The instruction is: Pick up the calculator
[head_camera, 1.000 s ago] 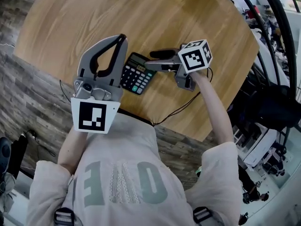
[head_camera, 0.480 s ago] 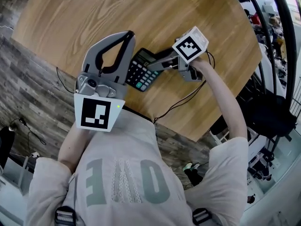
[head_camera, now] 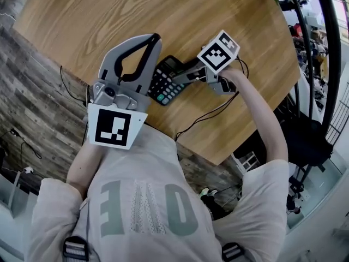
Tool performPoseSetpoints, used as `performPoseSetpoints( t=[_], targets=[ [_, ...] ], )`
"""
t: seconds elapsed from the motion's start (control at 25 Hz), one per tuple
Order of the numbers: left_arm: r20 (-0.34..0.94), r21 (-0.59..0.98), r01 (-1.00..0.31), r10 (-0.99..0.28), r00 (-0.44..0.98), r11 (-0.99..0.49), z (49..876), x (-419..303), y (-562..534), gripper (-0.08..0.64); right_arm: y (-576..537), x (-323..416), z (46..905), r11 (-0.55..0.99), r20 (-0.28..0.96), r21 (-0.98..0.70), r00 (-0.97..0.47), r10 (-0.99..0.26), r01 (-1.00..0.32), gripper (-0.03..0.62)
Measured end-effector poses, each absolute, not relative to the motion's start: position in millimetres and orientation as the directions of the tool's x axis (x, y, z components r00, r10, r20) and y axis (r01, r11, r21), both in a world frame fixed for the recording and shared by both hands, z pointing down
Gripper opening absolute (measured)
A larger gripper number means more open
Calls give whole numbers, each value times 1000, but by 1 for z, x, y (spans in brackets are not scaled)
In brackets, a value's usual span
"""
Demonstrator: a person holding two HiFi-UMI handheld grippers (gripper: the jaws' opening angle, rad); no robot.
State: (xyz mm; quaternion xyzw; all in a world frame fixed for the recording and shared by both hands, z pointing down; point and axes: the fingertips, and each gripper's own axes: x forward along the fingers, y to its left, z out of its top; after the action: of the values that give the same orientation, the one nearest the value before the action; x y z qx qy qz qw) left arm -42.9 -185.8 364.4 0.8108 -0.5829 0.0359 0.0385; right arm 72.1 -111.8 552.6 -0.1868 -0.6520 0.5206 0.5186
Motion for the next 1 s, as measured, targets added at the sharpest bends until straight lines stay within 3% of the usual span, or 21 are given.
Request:
performPoseSetpoints(
  t=[0.2,0.64,1.0],
  targets=[
    [100,33,-953,-948,302,-301,366,-45,-187,8,-112,77,560,462,538,-839,-308,785,-288,134],
    [107,40,-962,-956,272,-270,368,-57,-190,8,-113,77,559,525,586,-808,-266,765,-268,112],
    [88,20,-968,-964,250,-249,361,-68,-189,8,-121,74,552,536,625,-779,-330,708,-325,102]
  ],
)
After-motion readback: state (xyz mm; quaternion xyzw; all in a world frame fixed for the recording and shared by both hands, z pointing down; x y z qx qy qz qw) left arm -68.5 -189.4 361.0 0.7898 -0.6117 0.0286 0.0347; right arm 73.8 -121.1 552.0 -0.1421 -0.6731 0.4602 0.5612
